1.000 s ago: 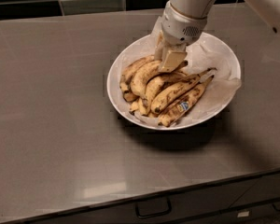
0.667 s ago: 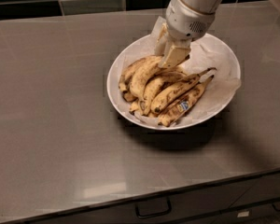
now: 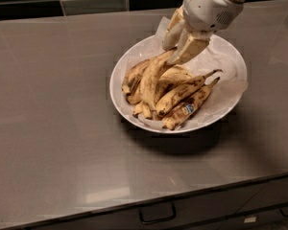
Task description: Pick banana from white bowl
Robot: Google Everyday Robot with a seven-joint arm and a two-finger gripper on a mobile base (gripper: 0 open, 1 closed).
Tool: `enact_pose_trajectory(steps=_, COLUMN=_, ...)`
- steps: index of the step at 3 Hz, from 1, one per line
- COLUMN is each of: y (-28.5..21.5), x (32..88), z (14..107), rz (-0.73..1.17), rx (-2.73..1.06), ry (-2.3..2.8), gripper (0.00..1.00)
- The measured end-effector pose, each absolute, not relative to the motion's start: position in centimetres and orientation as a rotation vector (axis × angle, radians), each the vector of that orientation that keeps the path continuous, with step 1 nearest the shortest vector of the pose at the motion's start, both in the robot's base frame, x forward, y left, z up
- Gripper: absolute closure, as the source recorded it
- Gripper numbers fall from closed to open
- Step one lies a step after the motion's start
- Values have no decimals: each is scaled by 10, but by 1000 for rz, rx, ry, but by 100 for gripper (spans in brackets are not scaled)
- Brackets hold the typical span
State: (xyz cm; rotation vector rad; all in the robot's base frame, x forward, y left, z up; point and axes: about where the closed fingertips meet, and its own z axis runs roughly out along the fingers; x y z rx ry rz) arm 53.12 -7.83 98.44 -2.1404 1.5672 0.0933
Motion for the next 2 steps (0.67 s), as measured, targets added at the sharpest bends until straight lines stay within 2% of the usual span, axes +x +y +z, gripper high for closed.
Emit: enact_pose_trajectory(steps=2, y=-80, x=509, z=1024, rz=63, rx=-2092, ry=1426, gripper=100)
